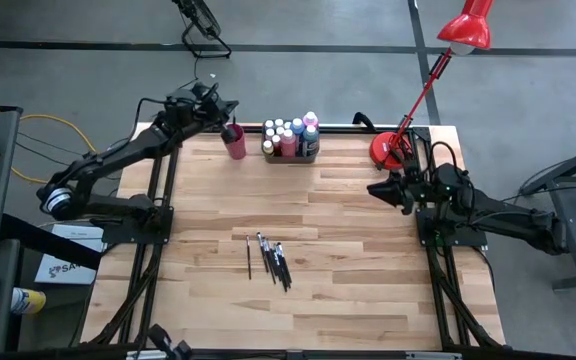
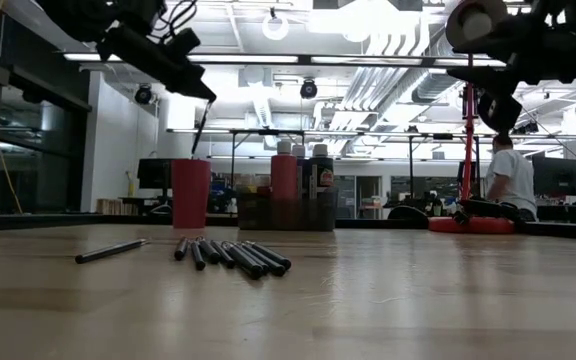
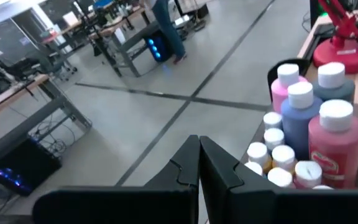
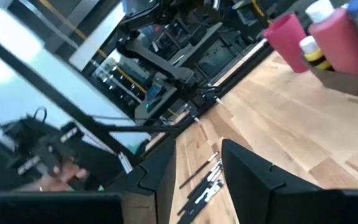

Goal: Pick & Place Paint Supplies
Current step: Put the black paint brush into the pink cup

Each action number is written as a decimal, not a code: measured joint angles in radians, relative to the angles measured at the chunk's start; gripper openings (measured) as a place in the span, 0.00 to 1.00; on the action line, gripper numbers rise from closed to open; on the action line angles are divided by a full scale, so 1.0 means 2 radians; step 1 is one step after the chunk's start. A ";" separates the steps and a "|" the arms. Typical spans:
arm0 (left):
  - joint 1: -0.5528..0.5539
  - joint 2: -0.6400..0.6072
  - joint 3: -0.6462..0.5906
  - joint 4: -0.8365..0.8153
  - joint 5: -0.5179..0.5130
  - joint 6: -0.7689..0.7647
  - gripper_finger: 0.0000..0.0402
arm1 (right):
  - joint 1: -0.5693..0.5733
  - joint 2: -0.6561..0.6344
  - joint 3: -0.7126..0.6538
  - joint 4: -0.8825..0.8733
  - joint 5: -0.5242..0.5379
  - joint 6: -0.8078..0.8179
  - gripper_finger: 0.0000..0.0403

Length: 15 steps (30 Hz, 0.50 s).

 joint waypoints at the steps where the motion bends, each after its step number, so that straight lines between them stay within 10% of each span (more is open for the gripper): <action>1: 0.000 0.004 0.000 0.000 -0.002 0.002 0.00 | 0.000 0.000 0.000 0.000 0.006 0.007 0.30; 7: 0.000 0.022 0.000 0.029 -0.009 0.004 0.00 | 0.009 -0.005 0.000 0.002 -0.014 -0.050 0.30; 15: 0.000 0.023 0.000 0.042 -0.017 0.016 0.00 | 0.058 -0.004 0.000 0.032 0.098 -0.115 0.30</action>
